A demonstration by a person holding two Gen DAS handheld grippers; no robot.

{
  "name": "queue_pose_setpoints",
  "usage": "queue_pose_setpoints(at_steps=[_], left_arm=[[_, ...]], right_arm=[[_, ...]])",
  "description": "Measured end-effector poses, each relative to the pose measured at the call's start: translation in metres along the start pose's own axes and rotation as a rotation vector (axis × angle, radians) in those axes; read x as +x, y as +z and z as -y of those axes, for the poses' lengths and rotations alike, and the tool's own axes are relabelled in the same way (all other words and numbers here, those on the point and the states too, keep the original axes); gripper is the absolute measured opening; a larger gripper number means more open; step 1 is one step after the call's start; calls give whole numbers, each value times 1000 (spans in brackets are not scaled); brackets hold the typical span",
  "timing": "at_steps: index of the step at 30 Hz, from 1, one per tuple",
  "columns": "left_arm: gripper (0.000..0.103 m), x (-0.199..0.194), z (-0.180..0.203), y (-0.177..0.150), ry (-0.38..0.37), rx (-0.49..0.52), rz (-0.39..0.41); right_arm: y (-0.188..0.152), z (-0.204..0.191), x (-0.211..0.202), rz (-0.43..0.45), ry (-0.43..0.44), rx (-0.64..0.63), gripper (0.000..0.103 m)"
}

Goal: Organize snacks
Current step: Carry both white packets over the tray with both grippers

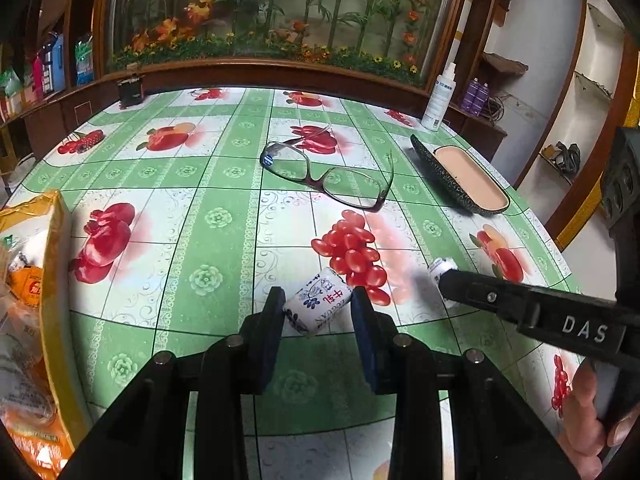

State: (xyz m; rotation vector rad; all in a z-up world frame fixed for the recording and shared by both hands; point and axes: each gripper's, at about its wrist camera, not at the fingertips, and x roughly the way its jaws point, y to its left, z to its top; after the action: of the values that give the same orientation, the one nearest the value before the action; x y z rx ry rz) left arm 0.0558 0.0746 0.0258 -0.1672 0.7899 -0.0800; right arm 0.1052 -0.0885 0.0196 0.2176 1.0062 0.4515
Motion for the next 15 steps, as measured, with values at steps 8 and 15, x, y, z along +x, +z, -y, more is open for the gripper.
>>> queue_pose_setpoints(at_steps=[8, 15], left_arm=[[33, -31, 11, -12, 16, 22, 39], [33, -72, 7, -18, 21, 14, 85]], right_arm=[[-3, -13, -7, 20, 9, -43, 21], [-5, -19, -12, 44, 19, -66, 21]])
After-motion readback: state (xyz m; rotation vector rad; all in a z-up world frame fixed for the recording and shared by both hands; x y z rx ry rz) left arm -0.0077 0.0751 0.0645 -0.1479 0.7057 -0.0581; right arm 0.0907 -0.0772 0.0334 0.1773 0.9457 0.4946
